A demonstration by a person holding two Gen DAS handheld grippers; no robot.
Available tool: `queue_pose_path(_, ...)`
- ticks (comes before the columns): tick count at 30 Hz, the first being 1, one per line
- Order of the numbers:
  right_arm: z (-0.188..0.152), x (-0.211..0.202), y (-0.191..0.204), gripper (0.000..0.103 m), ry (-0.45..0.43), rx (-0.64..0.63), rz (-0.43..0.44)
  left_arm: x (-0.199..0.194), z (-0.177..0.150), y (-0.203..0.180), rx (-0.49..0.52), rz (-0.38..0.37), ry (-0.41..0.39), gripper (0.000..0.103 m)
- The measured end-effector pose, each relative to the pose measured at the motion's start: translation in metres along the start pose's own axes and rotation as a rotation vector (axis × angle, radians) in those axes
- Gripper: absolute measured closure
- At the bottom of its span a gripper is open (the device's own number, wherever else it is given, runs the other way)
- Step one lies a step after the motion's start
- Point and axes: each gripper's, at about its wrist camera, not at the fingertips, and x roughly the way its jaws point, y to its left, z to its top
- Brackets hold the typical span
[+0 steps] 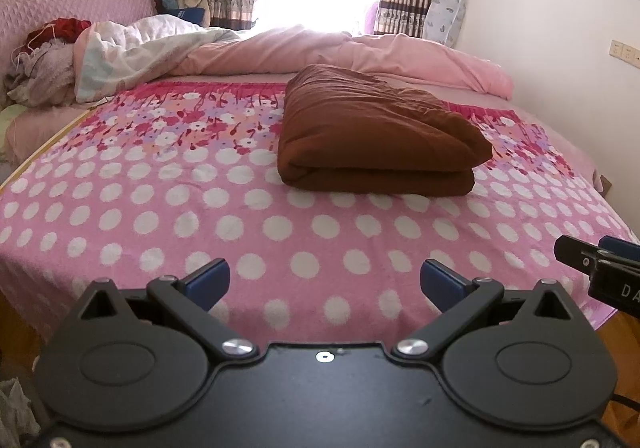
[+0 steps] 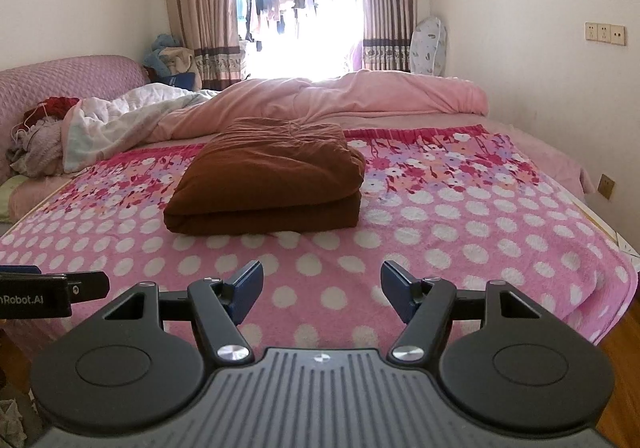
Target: Fold large clothes
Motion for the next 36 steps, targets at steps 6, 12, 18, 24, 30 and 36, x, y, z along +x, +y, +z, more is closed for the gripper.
queue_pose_path(6,-0.0001,-0.0003,0.0,0.024,-0.001,0.001,0.001,-0.0009,-0.0004,-0.0008,0.0,-0.008,0.0,0.0)
queue_pose_path(12,-0.0001,-0.0003,0.0001,0.024,0.0,0.001,0.001,-0.004,-0.0012,-0.0014,0.007,-0.01,-0.005,0.0)
queue_pose_path(18,0.0,-0.0001,0.0,0.024,0.002,0.003,-0.001,-0.0048,-0.0015,-0.0015,0.008,-0.01,-0.002,0.0)
queue_pose_path(24,-0.0015,-0.001,-0.0002,0.024,0.001,0.002,-0.001,-0.0057,-0.0007,0.0004,0.004,-0.01,-0.002,0.0)
queue_pose_path(30,-0.0011,-0.0011,-0.001,0.024,0.0,0.001,-0.001,-0.0068,-0.0005,0.0002,0.008,-0.007,-0.007,0.0)
queue_pose_path(36,-0.0032,-0.001,-0.0014,0.024,0.002,0.004,-0.001,-0.009,-0.0009,-0.0017,0.016,-0.006,-0.01,0.0)
